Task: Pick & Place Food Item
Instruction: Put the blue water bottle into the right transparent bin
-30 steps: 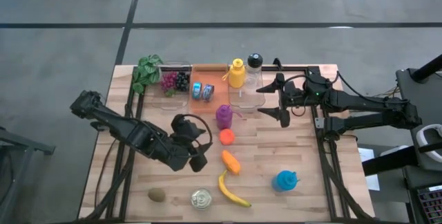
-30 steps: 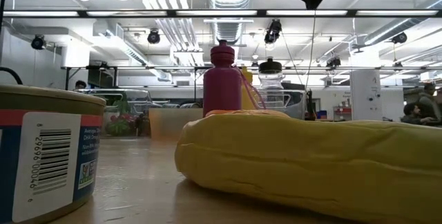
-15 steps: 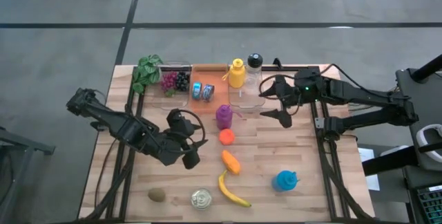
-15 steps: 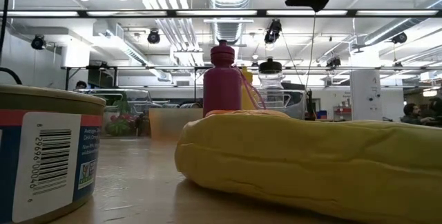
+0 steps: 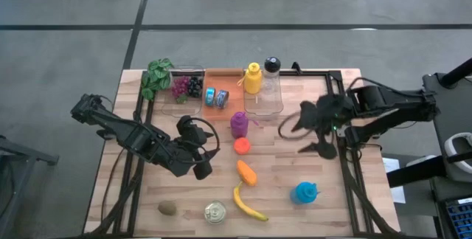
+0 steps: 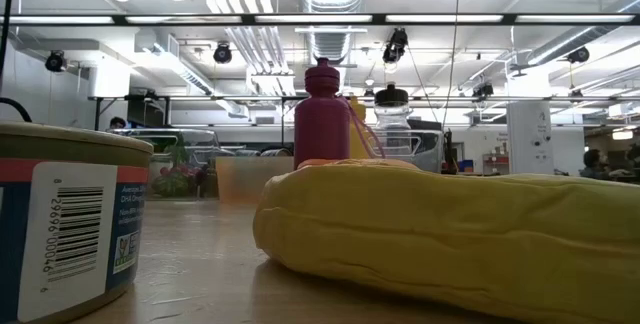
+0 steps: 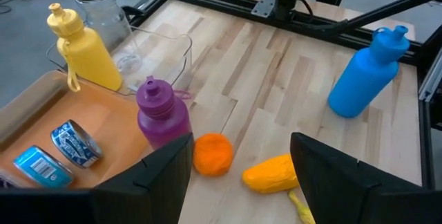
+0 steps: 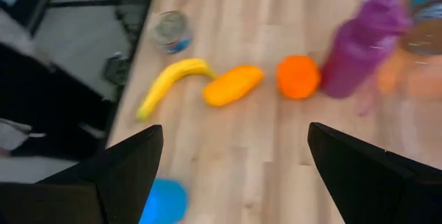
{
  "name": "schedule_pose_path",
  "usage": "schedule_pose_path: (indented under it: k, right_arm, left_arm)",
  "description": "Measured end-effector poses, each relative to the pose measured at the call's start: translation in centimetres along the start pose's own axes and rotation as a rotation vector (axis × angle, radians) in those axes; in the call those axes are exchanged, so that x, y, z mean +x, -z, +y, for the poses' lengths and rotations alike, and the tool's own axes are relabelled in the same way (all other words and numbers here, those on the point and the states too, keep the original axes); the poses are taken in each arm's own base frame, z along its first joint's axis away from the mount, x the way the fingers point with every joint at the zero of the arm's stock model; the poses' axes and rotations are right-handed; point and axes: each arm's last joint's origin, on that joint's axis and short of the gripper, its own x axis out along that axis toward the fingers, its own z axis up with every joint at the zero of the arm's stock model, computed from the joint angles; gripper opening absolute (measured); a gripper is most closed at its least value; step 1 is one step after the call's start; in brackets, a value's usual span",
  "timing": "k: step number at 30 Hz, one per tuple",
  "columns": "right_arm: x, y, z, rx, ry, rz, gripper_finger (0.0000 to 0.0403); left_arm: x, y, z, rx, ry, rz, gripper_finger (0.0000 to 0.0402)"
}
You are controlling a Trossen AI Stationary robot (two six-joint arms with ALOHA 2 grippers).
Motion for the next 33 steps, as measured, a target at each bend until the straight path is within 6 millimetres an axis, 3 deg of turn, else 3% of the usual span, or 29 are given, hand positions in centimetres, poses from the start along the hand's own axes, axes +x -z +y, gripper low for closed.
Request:
schedule_pose_path:
  k: [13,27,33]
  right_arm:
    - [1.9,0.6,6.7,-0.008,-0.112,0.247,0.0359]
    - [3.8,1.4,9.1,0.058,-0.168,0.366,0.0357]
    - [4.3,1.9,10.2,-0.058,-0.194,0.389,0.0316]
  left_arm:
    - [0.0,0.0,0.1,-0.002,-0.010,0.006,0.0254]
    - [0.0,0.0,0.1,-0.002,-0.010,0.006,0.0249]
    - [0.1,0.0,0.1,-0.006,-0.010,0.006,0.0254]
